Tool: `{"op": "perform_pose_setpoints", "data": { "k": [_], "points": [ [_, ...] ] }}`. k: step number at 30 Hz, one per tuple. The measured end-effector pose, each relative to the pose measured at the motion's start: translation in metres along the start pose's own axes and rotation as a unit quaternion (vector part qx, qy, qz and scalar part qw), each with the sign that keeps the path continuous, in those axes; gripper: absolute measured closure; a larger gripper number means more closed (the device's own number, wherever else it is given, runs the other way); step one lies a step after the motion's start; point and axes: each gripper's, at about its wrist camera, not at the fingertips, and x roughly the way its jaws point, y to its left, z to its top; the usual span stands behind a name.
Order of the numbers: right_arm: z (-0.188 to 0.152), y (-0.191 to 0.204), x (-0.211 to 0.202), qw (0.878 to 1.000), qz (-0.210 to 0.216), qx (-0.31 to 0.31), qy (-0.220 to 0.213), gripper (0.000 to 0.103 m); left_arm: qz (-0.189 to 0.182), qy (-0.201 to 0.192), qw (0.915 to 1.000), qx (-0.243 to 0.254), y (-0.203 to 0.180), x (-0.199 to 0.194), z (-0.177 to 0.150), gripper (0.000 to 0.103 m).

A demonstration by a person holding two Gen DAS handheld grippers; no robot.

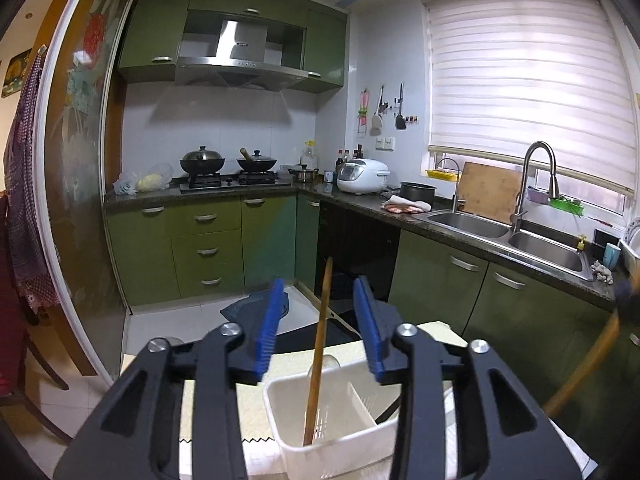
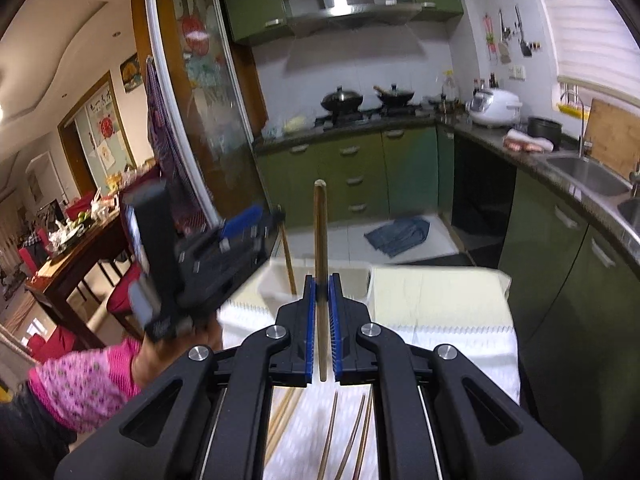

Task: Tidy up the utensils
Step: 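Carry both chopsticks to the holder and open the left gripper over it, then lower the chopstick into the holder and open the right gripper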

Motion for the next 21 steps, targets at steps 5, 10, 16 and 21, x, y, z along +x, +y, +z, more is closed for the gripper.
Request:
{"op": "perform_pose_setpoints", "data": {
  "k": [5,10,16,21],
  "points": [
    [0.04,0.001,0.001,0.999,0.001,0.008,-0.044,0.096,0.004,0.006,0.9999,-0.016,0.009,-0.025,0.004,0.057],
    [0.071,-0.005,0.016,0.998,-0.005,0.013,-0.068,0.096,0.021,0.017,0.9995,-0.018,0.022,-0.062,0.003,0.049],
    [0.075,-0.006,0.065,0.998,-0.042,-0.001,-0.043,0.096,0.033,0.066,0.9972,-0.011,0.036,-0.089,-0.016,0.049],
    [0.051,-0.009,0.108,0.998,-0.054,-0.007,0.011,0.095,0.035,0.129,0.9906,-0.029,0.051,-0.094,-0.048,0.047]
  ]
}}
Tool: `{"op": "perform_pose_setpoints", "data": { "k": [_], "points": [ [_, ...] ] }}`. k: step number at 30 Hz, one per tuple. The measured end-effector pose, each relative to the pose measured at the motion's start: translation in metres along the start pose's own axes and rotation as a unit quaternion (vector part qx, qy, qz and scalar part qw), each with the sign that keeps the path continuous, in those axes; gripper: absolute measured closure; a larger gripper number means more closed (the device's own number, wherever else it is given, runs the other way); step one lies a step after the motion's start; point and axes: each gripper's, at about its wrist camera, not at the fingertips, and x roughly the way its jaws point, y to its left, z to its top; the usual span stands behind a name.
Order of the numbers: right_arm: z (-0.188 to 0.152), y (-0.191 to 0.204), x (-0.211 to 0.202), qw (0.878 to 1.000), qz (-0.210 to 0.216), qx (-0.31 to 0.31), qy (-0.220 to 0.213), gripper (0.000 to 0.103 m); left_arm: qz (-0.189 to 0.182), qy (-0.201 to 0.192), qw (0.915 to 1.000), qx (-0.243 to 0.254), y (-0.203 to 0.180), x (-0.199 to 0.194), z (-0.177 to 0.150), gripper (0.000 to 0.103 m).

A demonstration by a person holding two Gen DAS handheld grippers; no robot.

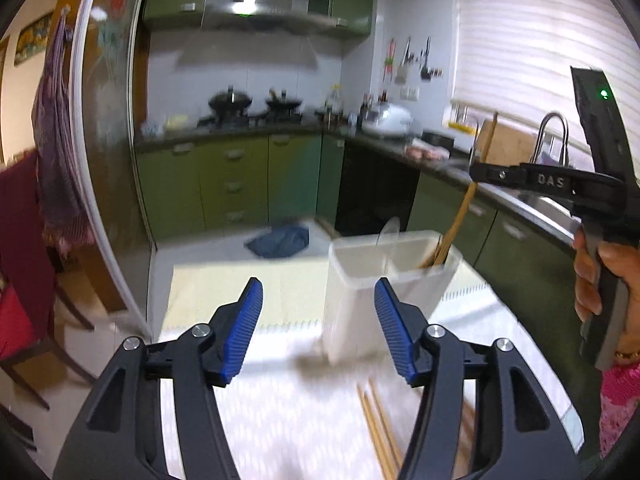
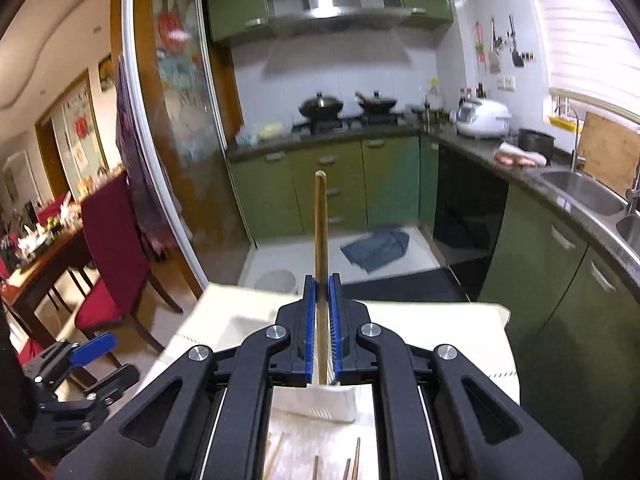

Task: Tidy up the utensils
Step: 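Lower the chopstick into the holder and open the right gripper, then grasp another chopstick with the left gripper while the right gripper grasps one too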

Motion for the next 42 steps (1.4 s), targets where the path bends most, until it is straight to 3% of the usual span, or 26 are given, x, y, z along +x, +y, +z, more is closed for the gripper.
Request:
{"op": "perform_pose_setpoints", "data": {
  "k": [2,4,8,12,14,20,23,31,42],
  "points": [
    [-0.008,-0.002,0.011,1.0,0.0,0.001,0.016,0.095,0.006,0.026,0.9996,-0.003,0.005,0.007,-0.009,0.047],
    [-0.013,-0.004,0.018,1.0,0.0,0.001,0.027,0.081,0.005,0.054,0.9985,-0.004,0.006,0.012,-0.019,0.047],
    [-0.025,-0.009,0.002,1.0,-0.001,0.002,0.021,0.081,0.006,0.119,0.9929,0.001,-0.002,0.025,-0.041,0.047],
    [-0.044,-0.014,-0.038,1.0,-0.002,-0.003,0.011,0.077,0.003,0.226,0.974,0.017,-0.02,0.048,-0.069,0.047],
    [-0.059,-0.017,-0.054,1.0,-0.002,-0.01,0.02,0.073,-0.002,0.278,0.9605,0.015,-0.028,0.062,-0.083,0.047],
    [-0.106,-0.039,-0.08,0.998,0.004,-0.001,0.055,0.073,0.004,0.363,0.9317,0.0,-0.041,0.098,-0.103,0.049],
    [-0.126,-0.055,-0.088,0.998,0.007,0.011,0.068,0.073,0.016,0.374,0.9274,-0.009,-0.042,0.105,-0.106,0.056],
    [-0.158,-0.084,-0.083,0.995,0.007,0.035,0.097,0.073,0.024,0.378,0.9256,-0.005,-0.051,0.113,-0.11,0.056],
    [-0.169,-0.068,-0.058,0.99,0.016,0.02,0.136,0.073,0.033,0.393,0.9188,0.0,-0.055,0.125,-0.113,0.057]
  ]
}}
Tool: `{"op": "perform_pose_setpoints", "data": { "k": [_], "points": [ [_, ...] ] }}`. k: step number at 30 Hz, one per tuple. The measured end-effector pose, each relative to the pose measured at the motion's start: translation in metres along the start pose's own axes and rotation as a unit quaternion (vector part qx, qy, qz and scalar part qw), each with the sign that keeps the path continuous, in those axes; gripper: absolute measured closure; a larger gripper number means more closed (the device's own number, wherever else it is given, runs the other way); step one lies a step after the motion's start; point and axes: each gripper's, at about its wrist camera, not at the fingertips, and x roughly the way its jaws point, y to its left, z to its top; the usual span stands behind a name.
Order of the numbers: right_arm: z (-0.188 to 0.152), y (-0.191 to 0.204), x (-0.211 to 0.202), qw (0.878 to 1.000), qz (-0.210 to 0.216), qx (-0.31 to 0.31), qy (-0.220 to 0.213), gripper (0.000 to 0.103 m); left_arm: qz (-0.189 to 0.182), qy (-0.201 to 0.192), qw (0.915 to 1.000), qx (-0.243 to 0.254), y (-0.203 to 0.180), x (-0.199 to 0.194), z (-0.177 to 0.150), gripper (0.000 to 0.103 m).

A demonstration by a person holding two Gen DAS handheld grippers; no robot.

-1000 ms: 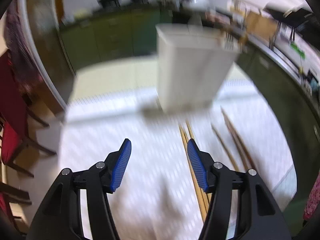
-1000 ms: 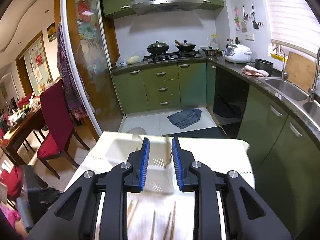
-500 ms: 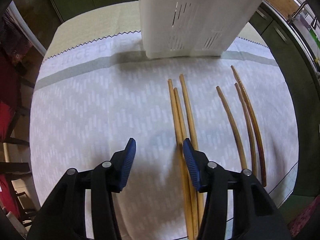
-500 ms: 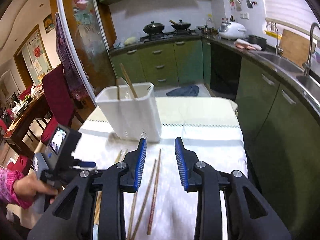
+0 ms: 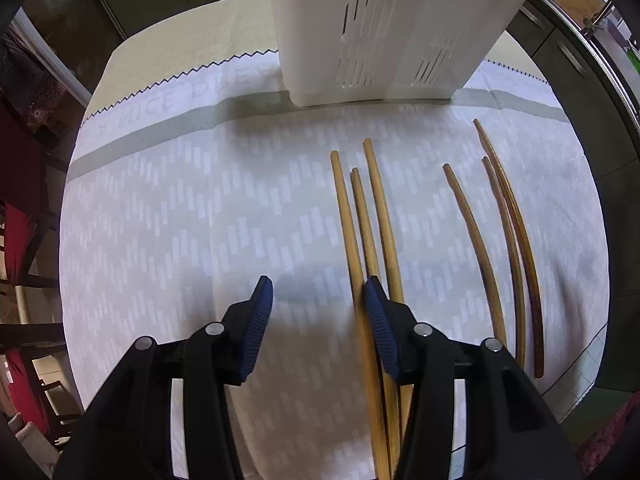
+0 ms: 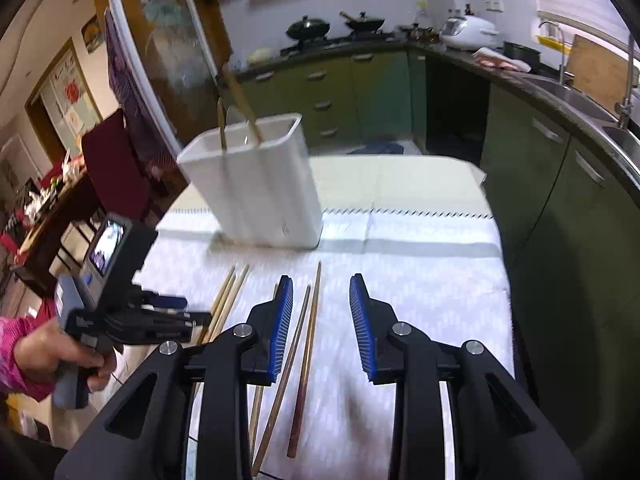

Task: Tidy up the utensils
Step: 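Grasp another chopstick with the left gripper while the right gripper grasps one too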

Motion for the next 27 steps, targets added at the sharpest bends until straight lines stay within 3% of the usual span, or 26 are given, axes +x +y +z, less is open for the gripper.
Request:
{"op": "perform_pose_setpoints", "data": {
  "k": [3,6,8,13,27],
  "points": [
    [-0.004,0.016,0.017,0.999,0.007,-0.024,0.027,0.073,-0.006,0.007,1.0,-0.002,0.003,0.003,0.0,0.061],
    [-0.013,0.033,0.041,0.997,0.012,-0.053,0.062,0.073,0.006,0.002,0.9999,0.009,0.001,0.004,0.004,0.076],
    [-0.02,0.041,0.057,0.994,0.013,-0.065,0.082,0.073,0.003,0.011,0.9999,0.011,0.004,0.005,0.006,0.093],
    [-0.032,0.06,0.095,0.987,0.022,-0.087,0.131,0.074,0.001,0.024,0.9995,0.019,0.017,0.006,0.004,0.094],
    [-0.032,0.083,0.165,0.972,-0.03,-0.105,0.207,0.074,0.014,0.02,0.9989,0.041,0.025,0.006,0.004,0.093]
  ]
}}
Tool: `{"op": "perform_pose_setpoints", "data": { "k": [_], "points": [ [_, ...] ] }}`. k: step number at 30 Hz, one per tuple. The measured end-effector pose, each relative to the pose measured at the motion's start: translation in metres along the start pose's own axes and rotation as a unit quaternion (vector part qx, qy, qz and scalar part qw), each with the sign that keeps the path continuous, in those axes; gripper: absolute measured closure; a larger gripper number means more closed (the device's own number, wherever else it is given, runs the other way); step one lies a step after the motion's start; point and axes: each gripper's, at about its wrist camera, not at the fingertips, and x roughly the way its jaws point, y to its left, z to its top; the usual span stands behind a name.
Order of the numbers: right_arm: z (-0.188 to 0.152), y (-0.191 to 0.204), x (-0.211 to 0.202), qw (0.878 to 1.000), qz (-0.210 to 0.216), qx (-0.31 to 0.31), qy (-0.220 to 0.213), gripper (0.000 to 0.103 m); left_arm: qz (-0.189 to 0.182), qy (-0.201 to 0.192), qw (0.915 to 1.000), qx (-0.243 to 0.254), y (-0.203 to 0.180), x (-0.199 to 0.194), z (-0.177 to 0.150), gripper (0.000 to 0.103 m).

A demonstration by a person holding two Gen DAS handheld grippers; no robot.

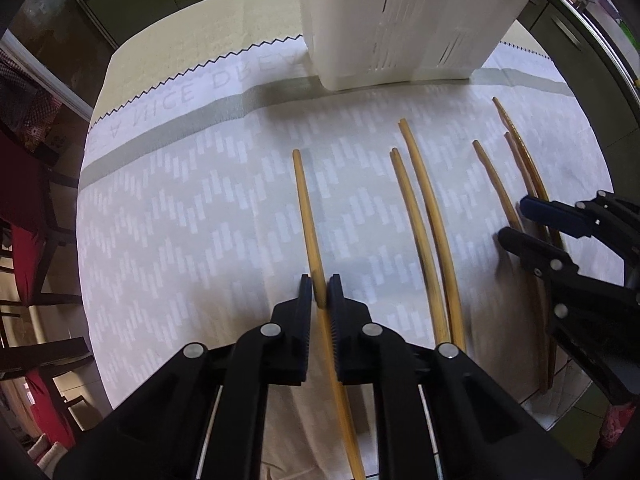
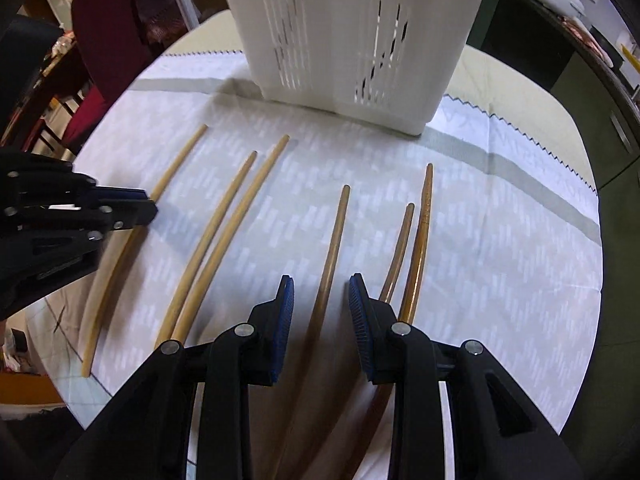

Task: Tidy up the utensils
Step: 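Grasp another chopstick with the left gripper while the right gripper grasps one too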

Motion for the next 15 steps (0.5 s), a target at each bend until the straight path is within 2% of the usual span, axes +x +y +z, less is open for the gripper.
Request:
{"op": "perform_pose_setpoints", "data": {
  "k": [4,8,10,13,15],
  "points": [
    [0.007,0.002,0.006,1.0,-0.009,0.001,0.007,0.078,0.007,-0.001,1.0,0.0,0.002,0.003,0.002,0.082],
    [0.013,0.011,0.009,1.0,-0.005,-0.006,0.017,0.091,0.005,0.002,0.9999,-0.016,0.008,0.005,0.006,0.067],
    [0.019,0.011,0.012,1.0,0.002,0.001,0.024,0.095,-0.003,0.006,0.9998,-0.02,0.015,0.008,0.007,0.067],
    [0.021,0.009,0.012,1.0,0.012,0.01,0.026,0.095,-0.005,0.01,0.9998,-0.019,0.016,0.01,0.01,0.067],
    [0.023,0.011,0.013,1.0,0.01,0.008,0.024,0.095,-0.005,0.01,0.9999,-0.011,0.016,0.011,0.014,0.071]
  ]
}}
